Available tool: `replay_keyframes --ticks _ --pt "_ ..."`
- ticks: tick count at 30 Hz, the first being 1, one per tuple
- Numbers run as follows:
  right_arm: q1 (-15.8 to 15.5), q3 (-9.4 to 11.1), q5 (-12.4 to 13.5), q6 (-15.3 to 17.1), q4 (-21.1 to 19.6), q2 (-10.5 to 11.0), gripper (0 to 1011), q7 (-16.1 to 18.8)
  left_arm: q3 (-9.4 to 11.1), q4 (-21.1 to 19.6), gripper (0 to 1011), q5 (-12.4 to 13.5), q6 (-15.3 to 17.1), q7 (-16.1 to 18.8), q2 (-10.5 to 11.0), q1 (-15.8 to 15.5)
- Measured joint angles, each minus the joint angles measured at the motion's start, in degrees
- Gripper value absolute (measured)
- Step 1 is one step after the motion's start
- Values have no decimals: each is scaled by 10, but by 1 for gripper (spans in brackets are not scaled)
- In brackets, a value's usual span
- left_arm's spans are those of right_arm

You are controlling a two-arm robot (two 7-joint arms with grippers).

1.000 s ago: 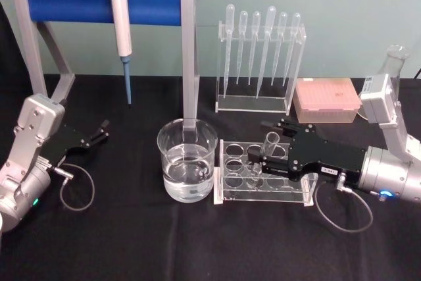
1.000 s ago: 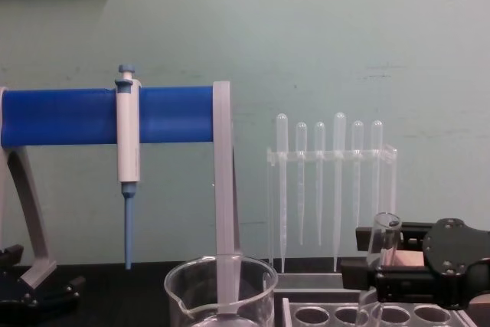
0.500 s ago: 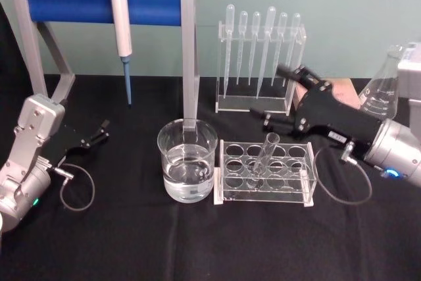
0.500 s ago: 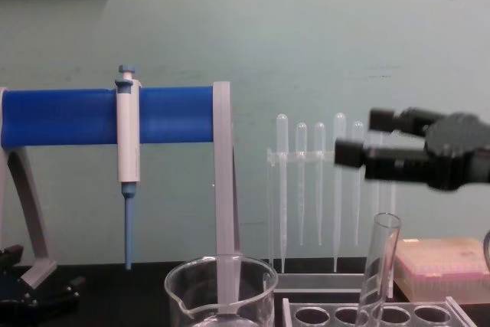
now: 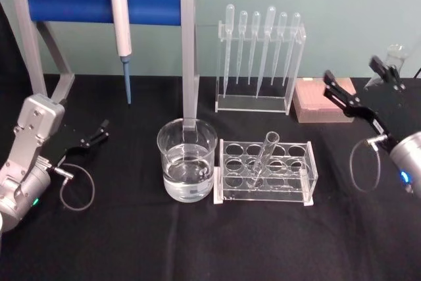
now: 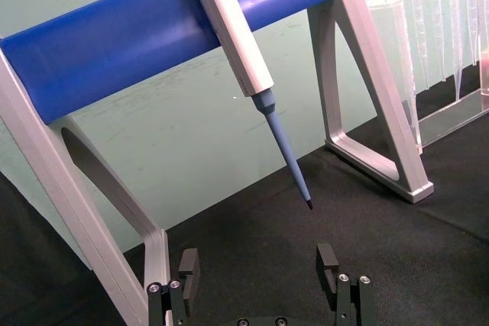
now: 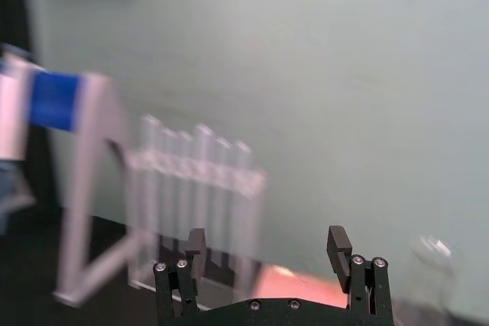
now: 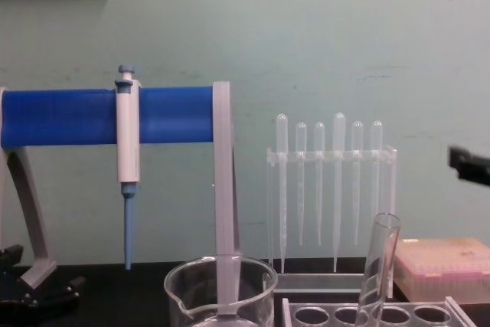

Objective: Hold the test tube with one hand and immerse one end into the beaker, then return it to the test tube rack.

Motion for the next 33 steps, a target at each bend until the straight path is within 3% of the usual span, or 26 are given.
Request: replay_keyframes --ticks 3,7,16,33 --pt "-11 8 -25 9 18 -21 1004 -44 0 0 1000 0 0 0 0 0" --pt "-14 11 -39 11 32 -34 1004 -60 0 0 1000 0 0 0 0 0" --pt "-12 15 -57 10 55 -47 1004 -53 0 0 1000 0 0 0 0 0" --pt "-11 15 -58 8 55 -47 1004 -51 0 0 1000 0 0 0 0 0"
